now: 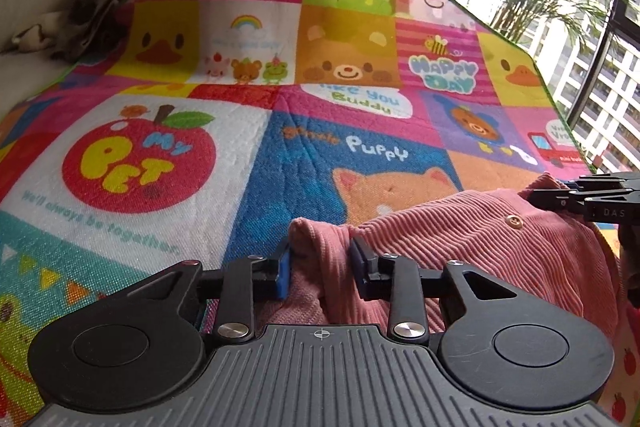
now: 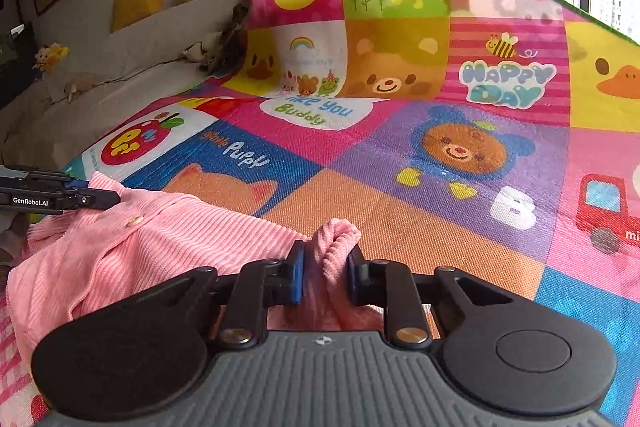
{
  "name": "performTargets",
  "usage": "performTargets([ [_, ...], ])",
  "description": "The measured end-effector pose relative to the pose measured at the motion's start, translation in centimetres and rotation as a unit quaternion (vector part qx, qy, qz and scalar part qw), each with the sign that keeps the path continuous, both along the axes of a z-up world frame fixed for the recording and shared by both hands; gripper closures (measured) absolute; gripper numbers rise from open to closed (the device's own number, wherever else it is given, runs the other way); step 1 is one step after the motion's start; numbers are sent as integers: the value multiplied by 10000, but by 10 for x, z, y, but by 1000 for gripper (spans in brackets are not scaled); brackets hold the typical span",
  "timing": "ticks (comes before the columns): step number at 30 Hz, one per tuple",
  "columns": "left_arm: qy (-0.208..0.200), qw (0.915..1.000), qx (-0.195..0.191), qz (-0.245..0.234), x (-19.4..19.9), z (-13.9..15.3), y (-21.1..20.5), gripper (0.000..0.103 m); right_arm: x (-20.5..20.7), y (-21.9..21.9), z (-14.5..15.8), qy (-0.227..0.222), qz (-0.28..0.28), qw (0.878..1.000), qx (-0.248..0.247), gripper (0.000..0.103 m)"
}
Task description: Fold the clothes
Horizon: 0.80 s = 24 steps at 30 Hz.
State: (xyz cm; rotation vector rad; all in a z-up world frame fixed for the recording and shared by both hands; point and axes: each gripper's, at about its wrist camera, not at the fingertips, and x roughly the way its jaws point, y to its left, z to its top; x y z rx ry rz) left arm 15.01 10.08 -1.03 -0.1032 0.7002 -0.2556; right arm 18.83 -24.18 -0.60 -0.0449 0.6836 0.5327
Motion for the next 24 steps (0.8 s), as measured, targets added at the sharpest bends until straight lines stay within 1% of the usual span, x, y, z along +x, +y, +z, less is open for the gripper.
performTargets([
  [6,-22,9999,8,122,17,2,6,78,21,10,2,-95,13,9999,-41,87],
  [9,-70,9995,10,307,33,6,15,80,40,18,8,-213,-13,9998,-44,88],
  [12,-113,9983,3,571,53,10,26,79,62,30,16,-385,-29,9992,-88,88],
  [14,-95,9969,-10,781,65,12,34,75,72,36,19,-436,-50,9990,-108,85],
  [15,-90,9962,-50,867,67,12,39,75,70,34,21,-497,-84,9987,-102,82],
  [16,-109,9955,-117,934,66,14,45,72,67,33,23,-558,-119,9983,-96,76],
  [17,-173,9953,-129,949,60,17,49,65,65,31,25,-618,-153,9979,-90,72],
  [18,-237,9950,-141,964,54,21,54,59,63,29,27,-679,-188,9975,-84,61],
  [19,-300,9946,-152,979,48,24,58,46,60,28,29,-740,-222,9970,-77,51],
  [20,-364,9943,-158,994,41,28,63,41,56,26,31,-797,-247,9965,-87,48],
  [21,-417,9940,-95,1004,32,32,65,37,47,25,32,-845,-250,9960,-133,46],
  [22,-437,9940,-109,992,26,35,66,37,38,24,32,-856,-233,9960,-135,44],
  [24,-443,9946,-334,883,11,39,63,37,20,23,31,-716,-109,9974,54,38],
])
